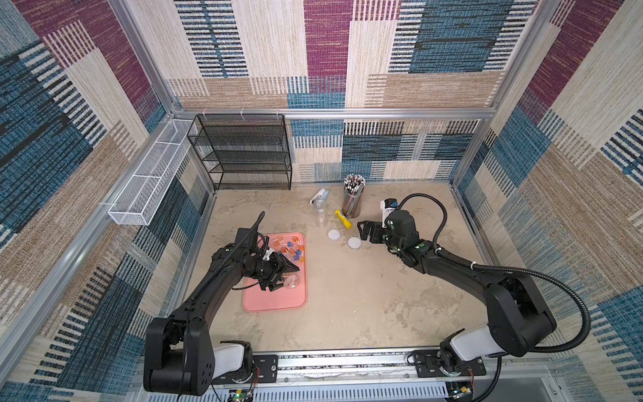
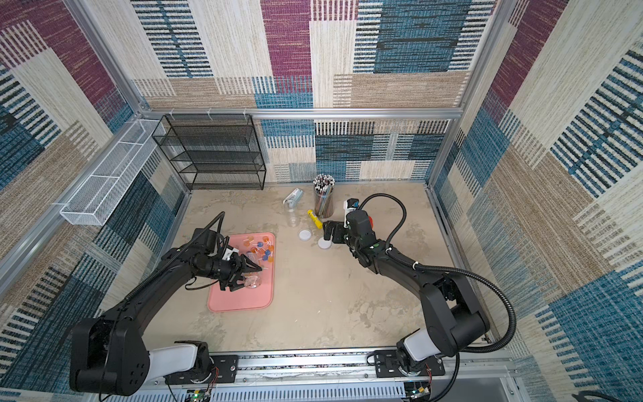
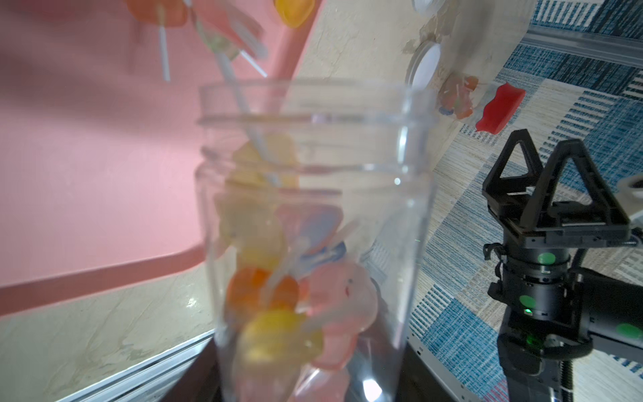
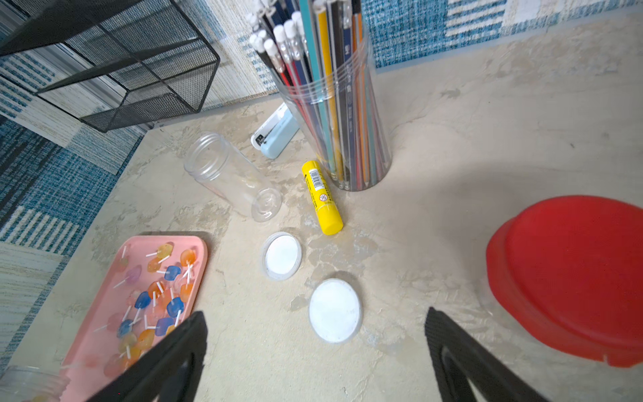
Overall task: Pour the candies out of the jar
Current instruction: 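Pour the candies out of the jar onto the tray.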
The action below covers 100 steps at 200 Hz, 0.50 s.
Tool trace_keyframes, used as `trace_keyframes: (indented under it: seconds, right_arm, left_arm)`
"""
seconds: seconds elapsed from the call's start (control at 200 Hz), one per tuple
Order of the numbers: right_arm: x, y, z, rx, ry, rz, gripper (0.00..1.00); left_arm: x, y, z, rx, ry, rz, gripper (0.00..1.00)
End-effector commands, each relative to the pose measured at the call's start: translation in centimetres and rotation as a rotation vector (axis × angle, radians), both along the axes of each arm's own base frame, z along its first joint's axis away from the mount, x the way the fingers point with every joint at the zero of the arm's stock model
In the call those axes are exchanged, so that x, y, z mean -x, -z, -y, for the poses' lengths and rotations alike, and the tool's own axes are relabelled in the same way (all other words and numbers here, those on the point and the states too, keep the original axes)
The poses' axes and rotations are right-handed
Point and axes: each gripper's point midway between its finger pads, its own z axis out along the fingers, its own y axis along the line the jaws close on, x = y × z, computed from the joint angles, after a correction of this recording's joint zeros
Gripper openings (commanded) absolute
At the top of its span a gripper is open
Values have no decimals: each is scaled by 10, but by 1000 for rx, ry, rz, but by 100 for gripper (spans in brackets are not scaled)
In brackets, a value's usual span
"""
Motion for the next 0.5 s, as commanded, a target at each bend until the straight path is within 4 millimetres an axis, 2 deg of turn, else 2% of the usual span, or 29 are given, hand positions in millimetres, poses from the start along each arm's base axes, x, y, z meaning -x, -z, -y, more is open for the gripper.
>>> trace_keyframes:
  seconds: [0.0,0.2,0.496]
  right_arm:
    - [-2,-13,3,-24,28,44,100]
    - [-1,-17,6,-21,37,56,100]
    - [0,-18,8,-19,40,61,100]
  left_arm:
    - [-6,-4,3,55,-38,-7,0]
    - [-4,5,-8,49,-103,-47,0]
    - [-12,11,4,251,-220,-101,0]
